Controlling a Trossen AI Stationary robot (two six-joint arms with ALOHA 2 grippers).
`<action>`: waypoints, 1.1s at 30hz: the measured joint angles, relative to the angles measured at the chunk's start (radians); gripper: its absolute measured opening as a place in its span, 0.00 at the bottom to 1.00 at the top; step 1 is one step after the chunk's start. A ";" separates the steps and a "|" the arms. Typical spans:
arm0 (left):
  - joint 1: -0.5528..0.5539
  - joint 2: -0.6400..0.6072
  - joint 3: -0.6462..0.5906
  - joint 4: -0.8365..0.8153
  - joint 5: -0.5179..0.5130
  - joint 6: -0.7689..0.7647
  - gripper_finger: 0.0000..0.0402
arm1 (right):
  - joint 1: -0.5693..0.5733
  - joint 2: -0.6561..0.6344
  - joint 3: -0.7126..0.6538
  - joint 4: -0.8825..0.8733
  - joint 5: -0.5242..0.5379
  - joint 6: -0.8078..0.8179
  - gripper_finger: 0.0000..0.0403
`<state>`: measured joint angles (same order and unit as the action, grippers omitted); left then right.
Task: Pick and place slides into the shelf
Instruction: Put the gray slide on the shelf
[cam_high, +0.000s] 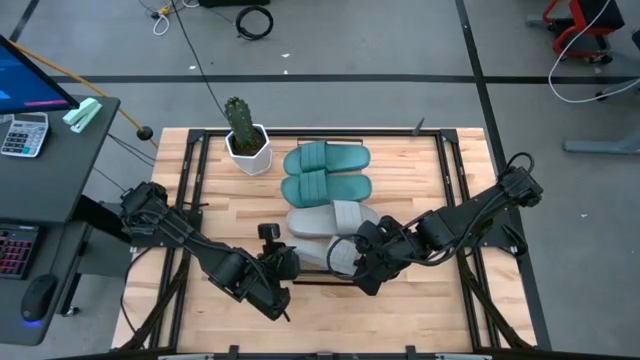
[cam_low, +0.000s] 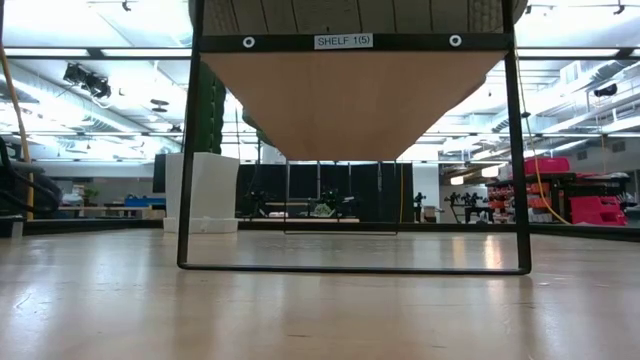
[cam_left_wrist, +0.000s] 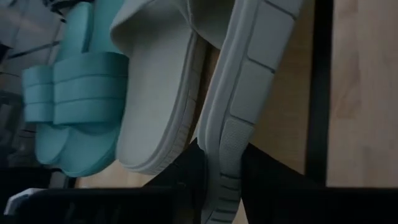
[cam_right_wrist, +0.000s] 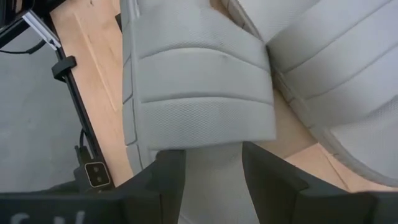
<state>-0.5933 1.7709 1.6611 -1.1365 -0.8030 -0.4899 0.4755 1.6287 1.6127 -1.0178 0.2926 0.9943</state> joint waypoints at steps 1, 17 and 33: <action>0.006 0.006 0.000 0.001 0.020 -0.002 0.20 | 0.000 0.000 0.000 0.000 0.000 0.000 0.41; 0.008 0.062 0.002 0.043 0.169 -0.120 0.38 | 0.000 0.000 -0.001 0.001 -0.015 -0.002 0.41; 0.017 0.006 0.016 0.044 0.227 -0.089 0.59 | 0.000 0.001 -0.001 0.005 -0.014 -0.003 0.39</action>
<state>-0.5766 1.7770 1.6775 -1.0920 -0.5757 -0.5791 0.4759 1.6299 1.6119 -1.0130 0.2783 0.9913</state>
